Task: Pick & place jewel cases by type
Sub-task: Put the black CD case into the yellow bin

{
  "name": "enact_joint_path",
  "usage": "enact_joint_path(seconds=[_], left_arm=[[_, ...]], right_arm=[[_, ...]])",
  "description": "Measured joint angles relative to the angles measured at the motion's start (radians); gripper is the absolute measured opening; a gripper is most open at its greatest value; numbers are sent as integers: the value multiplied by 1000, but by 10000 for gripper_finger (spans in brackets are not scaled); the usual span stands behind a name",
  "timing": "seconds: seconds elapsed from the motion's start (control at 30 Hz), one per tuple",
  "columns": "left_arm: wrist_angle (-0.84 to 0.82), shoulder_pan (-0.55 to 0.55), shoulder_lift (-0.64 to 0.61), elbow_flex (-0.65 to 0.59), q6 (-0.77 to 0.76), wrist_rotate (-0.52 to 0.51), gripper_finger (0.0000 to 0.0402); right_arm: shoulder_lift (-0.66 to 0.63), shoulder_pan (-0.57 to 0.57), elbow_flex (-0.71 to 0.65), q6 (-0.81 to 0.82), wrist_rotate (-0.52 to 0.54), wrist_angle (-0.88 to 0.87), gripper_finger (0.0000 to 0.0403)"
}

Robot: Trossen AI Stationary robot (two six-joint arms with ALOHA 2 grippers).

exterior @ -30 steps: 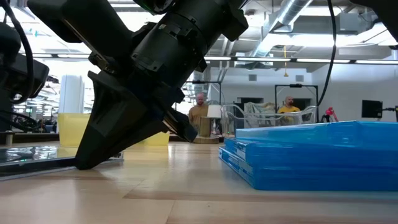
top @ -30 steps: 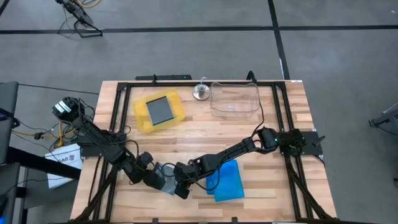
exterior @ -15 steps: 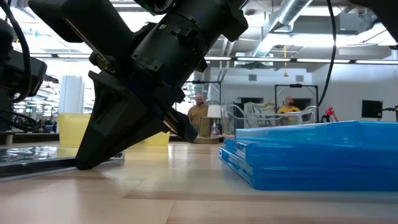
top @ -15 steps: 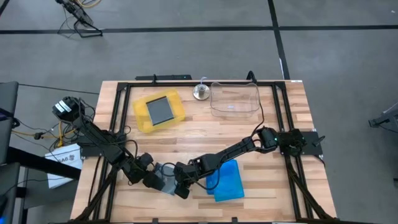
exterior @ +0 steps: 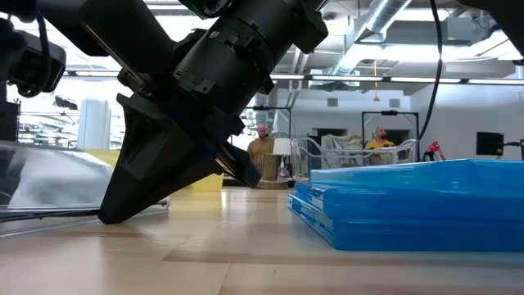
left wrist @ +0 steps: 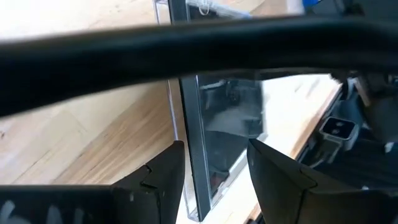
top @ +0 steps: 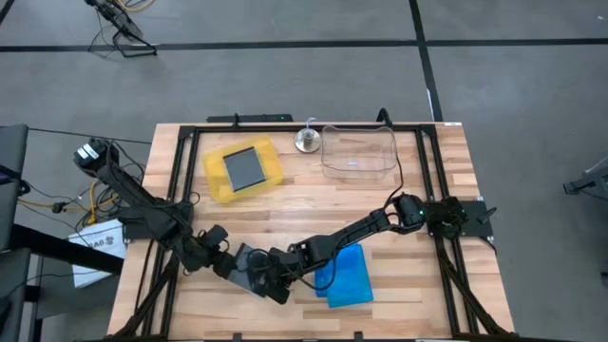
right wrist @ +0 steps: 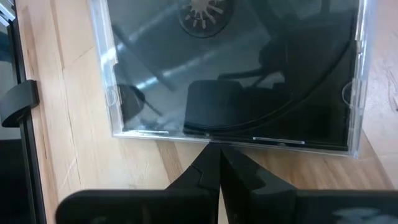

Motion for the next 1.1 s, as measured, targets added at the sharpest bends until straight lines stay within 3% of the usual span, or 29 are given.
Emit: enact_joint_path(seconds=[0.27,0.73,1.1], left_arm=[[11,0,-3,2,-1,28,162],[-14,3,1,3,25,-44,162],[-13,3,1,3,40,-32,162]], right_arm=[[0,0,0,0,5,0,0],[0,-2,0,0,12,2,0],[0,-2,1,-1,13,1,0]])
